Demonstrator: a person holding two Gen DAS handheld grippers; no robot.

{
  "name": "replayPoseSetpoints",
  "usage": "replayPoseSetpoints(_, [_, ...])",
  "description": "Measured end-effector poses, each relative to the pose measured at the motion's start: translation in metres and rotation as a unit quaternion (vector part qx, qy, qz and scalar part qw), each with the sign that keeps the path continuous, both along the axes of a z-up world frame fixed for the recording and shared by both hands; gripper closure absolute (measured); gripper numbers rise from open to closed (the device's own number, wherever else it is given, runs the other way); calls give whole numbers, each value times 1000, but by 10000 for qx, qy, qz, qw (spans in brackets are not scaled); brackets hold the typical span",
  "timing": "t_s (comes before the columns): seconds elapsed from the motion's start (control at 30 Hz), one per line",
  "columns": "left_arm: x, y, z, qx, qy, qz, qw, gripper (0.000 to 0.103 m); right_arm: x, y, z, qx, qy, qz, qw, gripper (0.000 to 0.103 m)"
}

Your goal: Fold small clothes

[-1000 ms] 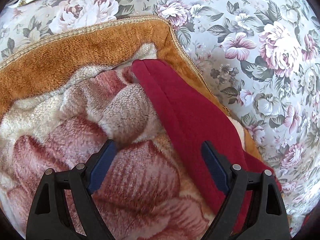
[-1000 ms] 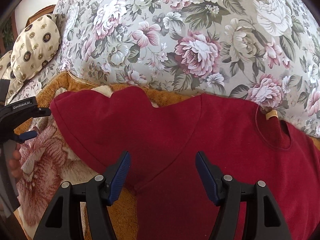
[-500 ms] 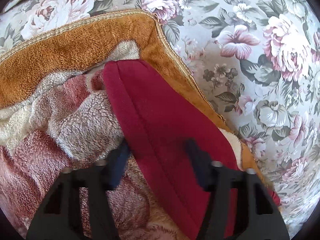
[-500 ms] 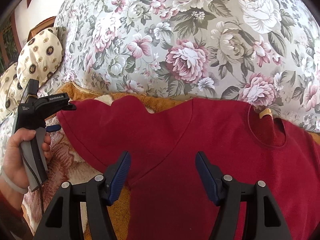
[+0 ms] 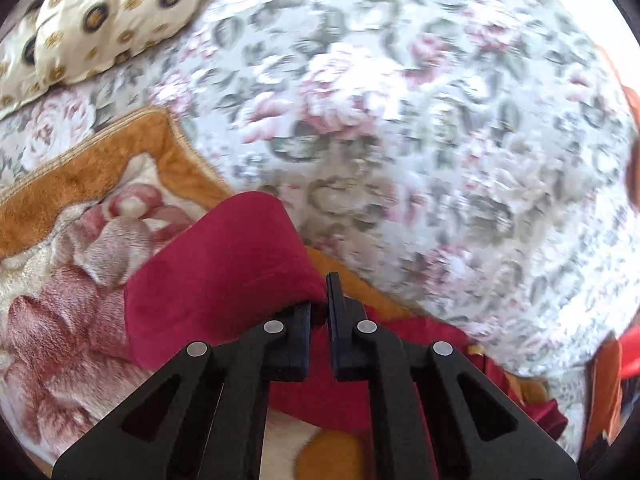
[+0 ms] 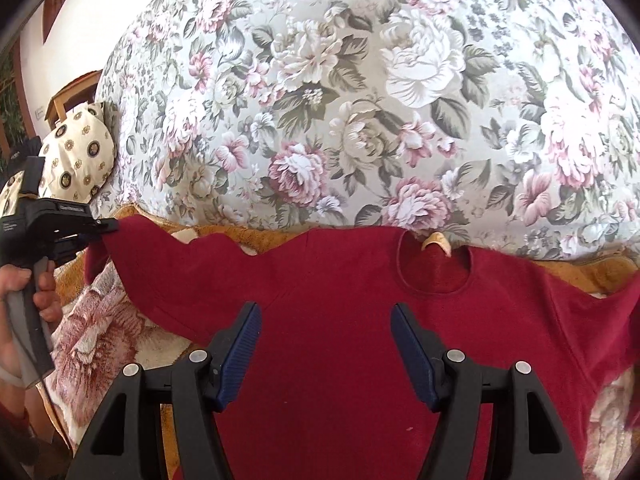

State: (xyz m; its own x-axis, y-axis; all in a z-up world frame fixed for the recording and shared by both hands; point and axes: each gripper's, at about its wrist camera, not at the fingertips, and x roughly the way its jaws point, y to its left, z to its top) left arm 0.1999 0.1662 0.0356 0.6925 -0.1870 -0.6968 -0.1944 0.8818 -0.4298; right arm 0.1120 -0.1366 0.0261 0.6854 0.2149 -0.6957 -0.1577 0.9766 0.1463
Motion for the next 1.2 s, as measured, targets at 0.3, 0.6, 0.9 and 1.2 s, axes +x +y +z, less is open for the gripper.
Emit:
replayPoseSetpoints(0.3, [-48, -232, -16, 37, 74, -2325, 9726, 98, -23, -110, 22, -348, -131, -1109, 9931, 38])
replayPoseSetpoints(0.6, [-71, -291, -45, 580, 380, -3376, 9387, 74, -29, -196, -17, 170, 541, -1897, 9802, 38])
replayPoseSetpoints(0.9, [-100, -174, -31, 1186, 124, -2153, 9692, 35, -19, -149, -33, 143, 629, -1183, 9909, 38])
replayPoseSetpoints(1.2, [-73, -134, -63, 1274, 309, -1459, 9806, 35, -3, -24, -31, -1387, 113, 334, 9897, 38])
